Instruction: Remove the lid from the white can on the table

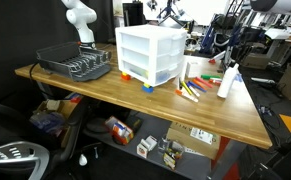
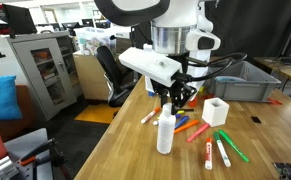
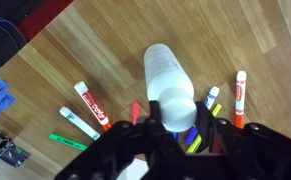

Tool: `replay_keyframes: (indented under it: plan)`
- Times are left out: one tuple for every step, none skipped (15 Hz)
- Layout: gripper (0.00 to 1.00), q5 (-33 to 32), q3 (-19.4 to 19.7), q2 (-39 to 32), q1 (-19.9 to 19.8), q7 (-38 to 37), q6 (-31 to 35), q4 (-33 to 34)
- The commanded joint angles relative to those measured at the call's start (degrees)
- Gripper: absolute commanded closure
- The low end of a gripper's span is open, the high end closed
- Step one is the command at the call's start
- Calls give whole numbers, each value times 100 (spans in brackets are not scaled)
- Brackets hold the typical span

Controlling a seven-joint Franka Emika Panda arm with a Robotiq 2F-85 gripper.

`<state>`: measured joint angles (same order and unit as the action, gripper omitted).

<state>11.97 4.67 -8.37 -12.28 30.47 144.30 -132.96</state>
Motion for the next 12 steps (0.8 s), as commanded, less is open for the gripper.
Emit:
replay_keyframes:
  plan:
    - [36, 161, -37, 97, -10, 221, 119, -132]
    - [35, 215, -52, 120, -15, 255, 28, -130]
    - [31, 422, -100, 160, -39, 383, -168, -108]
    - [48, 123, -14, 24, 26, 70, -47, -22]
    - [41, 226, -31, 50, 34, 144, -81, -27]
    - [33, 259, -39, 68, 39, 170, -89, -33]
    - [30, 265, -41, 74, 40, 174, -90, -37]
    - [30, 267, -40, 73, 39, 175, -90, -41]
    - [30, 267, -40, 73, 39, 176, -90, -45]
    - [30, 268, -40, 73, 39, 176, -90, -47]
    - [30, 268, -40, 73, 39, 176, -90, -47]
    - [30, 268, -40, 74, 39, 176, -90, -47]
